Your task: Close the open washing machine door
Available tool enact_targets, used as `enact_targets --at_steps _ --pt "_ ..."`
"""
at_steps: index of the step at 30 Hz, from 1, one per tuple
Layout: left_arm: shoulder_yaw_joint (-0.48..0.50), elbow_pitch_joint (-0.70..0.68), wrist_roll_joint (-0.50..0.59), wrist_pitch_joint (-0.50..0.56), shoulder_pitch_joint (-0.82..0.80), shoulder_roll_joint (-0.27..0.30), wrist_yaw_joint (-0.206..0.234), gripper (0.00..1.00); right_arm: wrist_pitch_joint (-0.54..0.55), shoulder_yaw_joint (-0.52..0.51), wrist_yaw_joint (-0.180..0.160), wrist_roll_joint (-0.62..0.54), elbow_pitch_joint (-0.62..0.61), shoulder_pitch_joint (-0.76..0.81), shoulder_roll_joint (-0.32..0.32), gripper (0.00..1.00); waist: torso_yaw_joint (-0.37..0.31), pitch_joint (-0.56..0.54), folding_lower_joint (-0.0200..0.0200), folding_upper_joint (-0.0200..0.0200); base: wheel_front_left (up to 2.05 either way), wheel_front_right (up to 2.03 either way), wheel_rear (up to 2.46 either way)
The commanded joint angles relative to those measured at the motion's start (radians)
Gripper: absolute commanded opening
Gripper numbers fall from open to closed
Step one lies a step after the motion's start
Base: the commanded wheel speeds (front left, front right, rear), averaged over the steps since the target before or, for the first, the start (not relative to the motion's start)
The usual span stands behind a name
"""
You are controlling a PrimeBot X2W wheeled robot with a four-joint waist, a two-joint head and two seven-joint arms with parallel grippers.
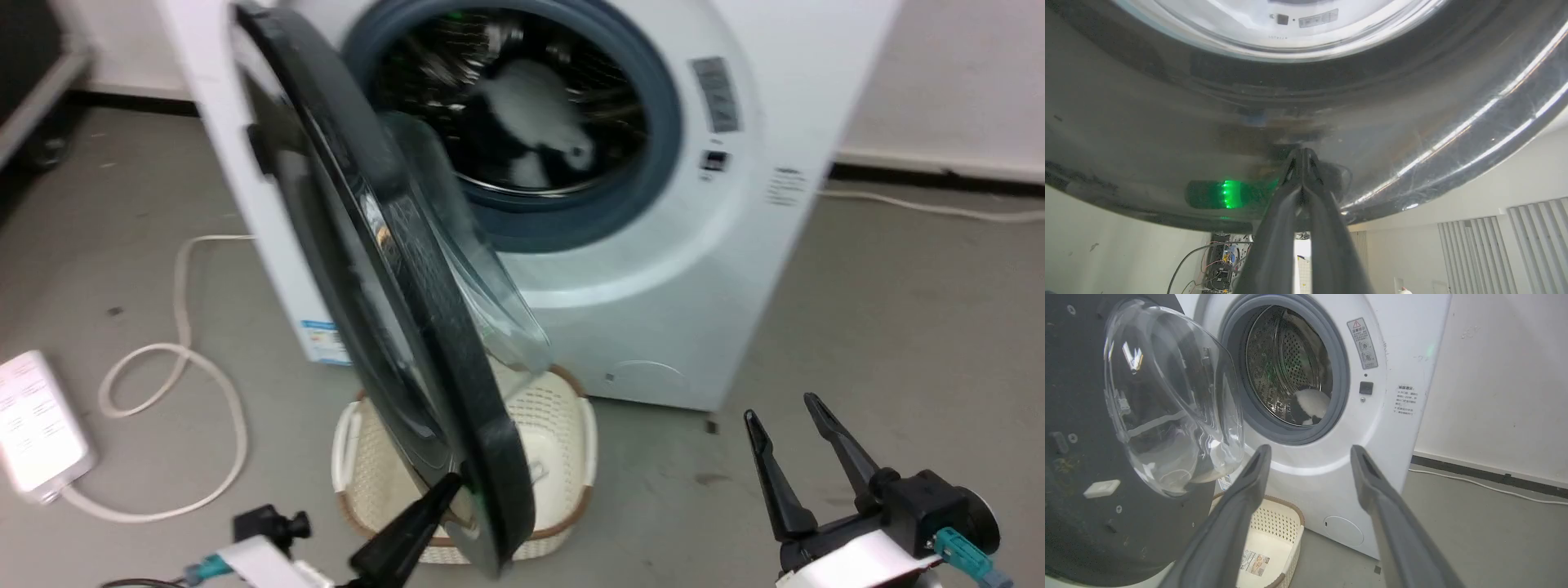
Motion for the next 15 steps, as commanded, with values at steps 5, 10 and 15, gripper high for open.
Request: enact_targets --at_steps 5,10,15 --pt "-0.110 0.117 -0.059 -0.208 -0.091 0.000 -0.032 0.00 -0.004 0.011 0.001 0.003 0.002 -0.015 0.006 1.00 -0.146 0.046 0.0000 -0.0001 0.00 0.00 0.00" --pt "-0.198 0.219 -0.105 -0.395 -0.243 0.000 -0.059 0.00 -0.004 0.015 0.001 0.011 0.005 -0.021 0.003 1.00 -0.219 0.079 0.0000 -0.0001 0.00 0.00 0.00" --pt "-0.303 0.305 -0.141 -0.560 -0.429 0.000 -0.080 0.00 -0.004 0.021 0.001 0.017 0.010 -0.025 0.002 1.00 -0.253 0.098 0.0000 -0.0001 0.00 0.00 0.00"
